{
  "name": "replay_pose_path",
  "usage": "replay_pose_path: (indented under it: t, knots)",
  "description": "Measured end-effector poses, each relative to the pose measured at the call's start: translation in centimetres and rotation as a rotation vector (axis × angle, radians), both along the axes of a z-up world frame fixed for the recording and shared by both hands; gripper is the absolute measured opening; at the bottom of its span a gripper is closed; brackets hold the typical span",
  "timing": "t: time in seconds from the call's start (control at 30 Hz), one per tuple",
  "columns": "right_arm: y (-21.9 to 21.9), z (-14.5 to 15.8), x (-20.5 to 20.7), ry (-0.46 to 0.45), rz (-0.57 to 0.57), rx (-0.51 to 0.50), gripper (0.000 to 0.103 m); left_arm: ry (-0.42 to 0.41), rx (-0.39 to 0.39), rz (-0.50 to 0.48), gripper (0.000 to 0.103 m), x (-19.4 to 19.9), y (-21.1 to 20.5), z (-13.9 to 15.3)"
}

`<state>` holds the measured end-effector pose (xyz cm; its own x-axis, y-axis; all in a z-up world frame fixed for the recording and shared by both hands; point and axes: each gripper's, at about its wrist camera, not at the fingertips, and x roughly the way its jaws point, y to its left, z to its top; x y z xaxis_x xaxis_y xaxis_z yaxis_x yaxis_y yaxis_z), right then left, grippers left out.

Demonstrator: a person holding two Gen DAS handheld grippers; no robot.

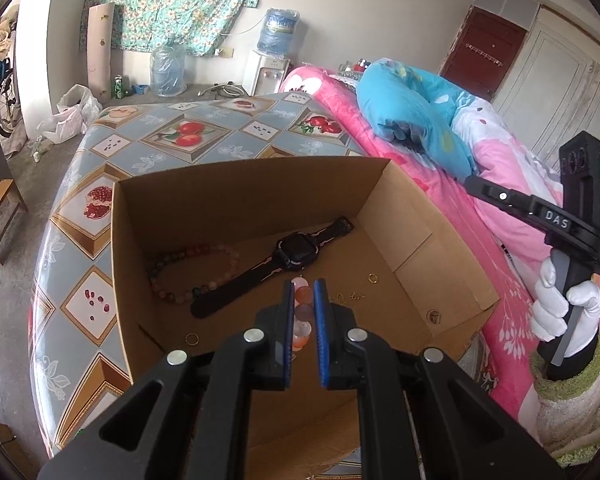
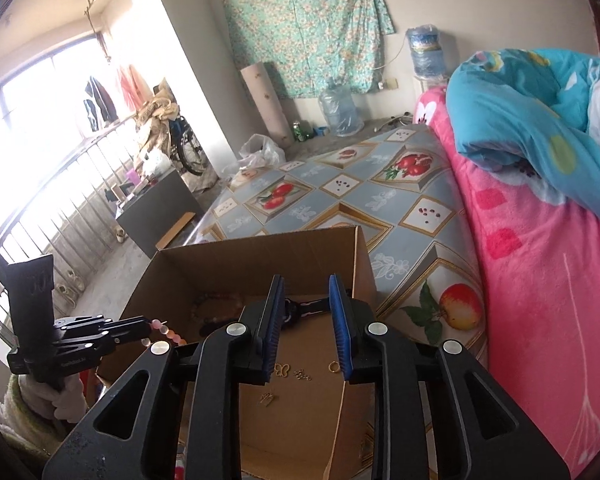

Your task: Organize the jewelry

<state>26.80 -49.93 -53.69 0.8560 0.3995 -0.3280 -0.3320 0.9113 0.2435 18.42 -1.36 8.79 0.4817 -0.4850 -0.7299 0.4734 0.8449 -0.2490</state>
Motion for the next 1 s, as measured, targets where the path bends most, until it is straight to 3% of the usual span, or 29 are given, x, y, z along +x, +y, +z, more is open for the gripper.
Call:
replay_pose_path:
  t: [0.67, 0.8, 1.0]
  knots:
    - [-1.6, -1.1, -0.2, -0.022, 0.001, 0.079, 0.027, 0.065, 0.371, -0.008, 0.01, 2.4, -2.1, -3.2]
    - [-1.8, -1.3, -0.2, -0.018, 0.002, 0.088, 0.028, 0.069, 0.38, -0.001, 0.01, 2.2, -1.9, -3.5]
    - [-1.8, -1.5, 0.2, -0.011, -0.003, 0.094, 0.028, 0.047, 0.327, 0.04, 0.014, 1.7, -0.9, -2.6]
